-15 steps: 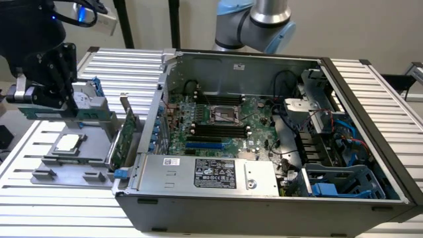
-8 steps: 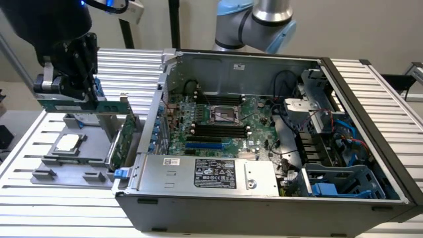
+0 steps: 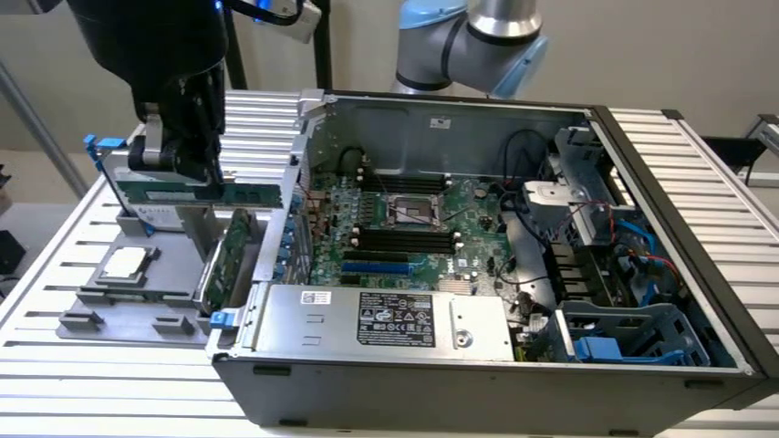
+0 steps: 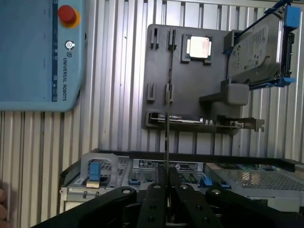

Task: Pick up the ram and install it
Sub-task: 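Pick up the ram and move it above insertion slot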

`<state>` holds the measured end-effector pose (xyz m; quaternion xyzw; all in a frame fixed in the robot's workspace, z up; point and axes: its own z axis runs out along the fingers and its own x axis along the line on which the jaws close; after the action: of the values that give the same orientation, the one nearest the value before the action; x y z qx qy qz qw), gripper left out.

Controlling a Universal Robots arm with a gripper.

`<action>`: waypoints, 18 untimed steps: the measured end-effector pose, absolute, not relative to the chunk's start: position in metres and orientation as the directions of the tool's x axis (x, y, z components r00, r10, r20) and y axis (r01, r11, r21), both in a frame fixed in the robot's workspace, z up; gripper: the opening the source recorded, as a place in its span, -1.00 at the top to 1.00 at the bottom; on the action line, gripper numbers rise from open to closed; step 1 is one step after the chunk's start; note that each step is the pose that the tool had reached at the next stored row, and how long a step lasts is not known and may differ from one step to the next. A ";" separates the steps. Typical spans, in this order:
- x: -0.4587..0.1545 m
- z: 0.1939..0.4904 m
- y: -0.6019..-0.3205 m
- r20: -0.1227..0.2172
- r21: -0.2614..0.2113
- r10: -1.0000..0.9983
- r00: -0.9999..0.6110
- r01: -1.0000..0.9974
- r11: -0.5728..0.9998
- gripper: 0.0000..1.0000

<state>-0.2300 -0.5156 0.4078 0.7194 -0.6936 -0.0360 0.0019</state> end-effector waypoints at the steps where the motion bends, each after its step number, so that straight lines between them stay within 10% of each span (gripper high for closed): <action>1: -0.226 0.408 -0.515 -0.051 0.053 -0.998 0.035 -0.998 -0.038 0.73; 18: -0.148 0.403 -0.502 -0.060 0.054 -0.998 0.035 -0.998 -0.038 0.73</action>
<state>-0.1480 -0.5023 0.4026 0.7194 -0.6934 -0.0404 -0.0012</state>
